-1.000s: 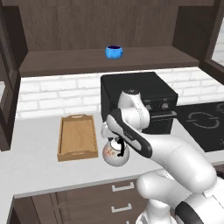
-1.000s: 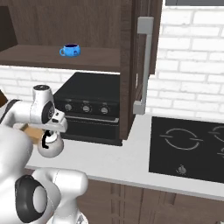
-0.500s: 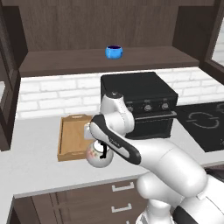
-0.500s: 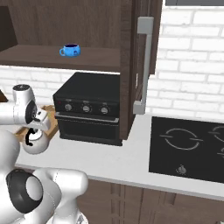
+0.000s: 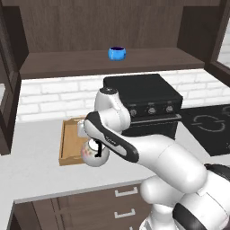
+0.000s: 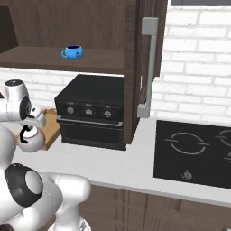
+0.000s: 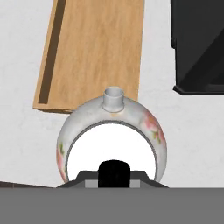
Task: Pick the kettle from the counter and place it on the tray. Then pick the mug from the cabinet and place it on the tray. Then close the cabinet doors.
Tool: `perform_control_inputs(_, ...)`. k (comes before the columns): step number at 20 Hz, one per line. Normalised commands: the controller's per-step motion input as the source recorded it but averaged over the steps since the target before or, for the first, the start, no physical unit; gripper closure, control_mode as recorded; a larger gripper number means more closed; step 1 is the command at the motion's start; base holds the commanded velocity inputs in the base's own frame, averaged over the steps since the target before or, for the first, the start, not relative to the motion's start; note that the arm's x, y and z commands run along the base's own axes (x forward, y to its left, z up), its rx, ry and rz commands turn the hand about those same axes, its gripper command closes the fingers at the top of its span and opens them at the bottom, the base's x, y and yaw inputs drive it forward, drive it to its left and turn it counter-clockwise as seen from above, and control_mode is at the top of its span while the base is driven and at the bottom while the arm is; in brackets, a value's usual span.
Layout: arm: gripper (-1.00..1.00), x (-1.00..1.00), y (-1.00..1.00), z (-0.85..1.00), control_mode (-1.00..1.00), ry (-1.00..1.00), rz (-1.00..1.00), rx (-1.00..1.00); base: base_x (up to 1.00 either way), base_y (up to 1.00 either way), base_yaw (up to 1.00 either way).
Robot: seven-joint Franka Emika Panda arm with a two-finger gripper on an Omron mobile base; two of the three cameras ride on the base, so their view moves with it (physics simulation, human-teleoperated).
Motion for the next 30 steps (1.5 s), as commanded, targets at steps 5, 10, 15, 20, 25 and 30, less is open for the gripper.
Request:
perform_control_inputs(5,1.00,0.45,0.44,0.17,-1.00,0.00,-0.04,-0.02,0.00,0.00,0.00)
perform_control_inputs(10,1.00,0.65,0.33,0.01,-1.00,-0.01,-0.13,-0.03,0.00,0.00,0.00)
perform_control_inputs(15,1.00,0.83,0.13,-0.01,-1.00,-0.01,-0.22,-0.05,0.00,0.00,0.00)
perform_control_inputs(20,1.00,0.73,0.25,-0.18,-1.00,-0.02,-0.19,-0.02,0.00,0.00,0.00)
perform_control_inputs(25,1.00,0.42,0.47,-0.28,-1.00,-0.03,-0.12,0.00,0.00,0.00,0.00)
perform_control_inputs(30,1.00,0.39,0.23,-0.22,-1.00,-0.03,-0.10,0.00,0.00,0.00,0.00)
